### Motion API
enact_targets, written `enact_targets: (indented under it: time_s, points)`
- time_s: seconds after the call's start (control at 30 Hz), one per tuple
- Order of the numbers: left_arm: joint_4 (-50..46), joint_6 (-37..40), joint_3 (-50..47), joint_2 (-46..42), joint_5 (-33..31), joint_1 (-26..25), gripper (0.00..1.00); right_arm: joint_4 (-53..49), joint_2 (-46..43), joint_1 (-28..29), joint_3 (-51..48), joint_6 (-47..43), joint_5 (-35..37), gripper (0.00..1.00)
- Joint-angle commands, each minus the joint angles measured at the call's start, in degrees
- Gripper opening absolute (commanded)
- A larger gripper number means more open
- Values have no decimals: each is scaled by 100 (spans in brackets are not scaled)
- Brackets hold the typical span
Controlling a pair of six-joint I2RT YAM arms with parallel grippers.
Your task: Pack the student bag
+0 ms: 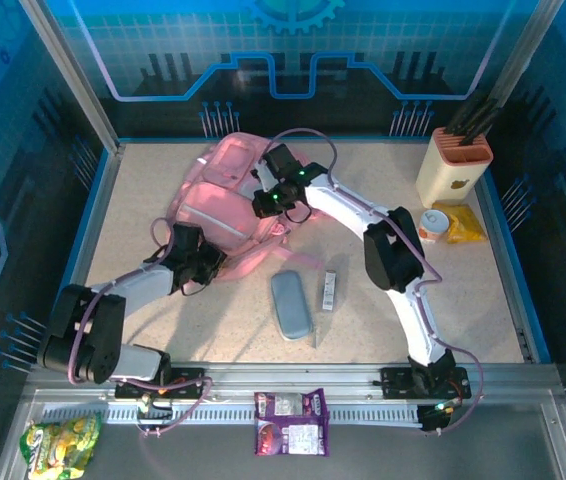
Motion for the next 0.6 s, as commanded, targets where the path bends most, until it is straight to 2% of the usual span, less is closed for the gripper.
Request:
enact_targets:
  time_s: [0.0,0.13,0.27,0.33,0.43,0.57]
  points:
    - [-31,571,277,418,-263,262,17,656,-854,3,-504,638,-738,0]
    - [385,888,809,777,-62,529,22,1564,-1362,-79,-1193,1486,-907,0]
    - [553,1447,1545,1148,89,595,28,2071,-1424,-72,-1301,2052,-989,0]
    - [567,1734,1837,1266,302,655,32,2352,-1533,-70,-1430,2231,-800,0]
    - [846,1862,1693,1067,567,683,39,2608,-1651,-117,-1539,2272,-550,0]
    - [828,2065,1220,375,565,428,44,2487,-1552,-274,-1348,2358,-744,0]
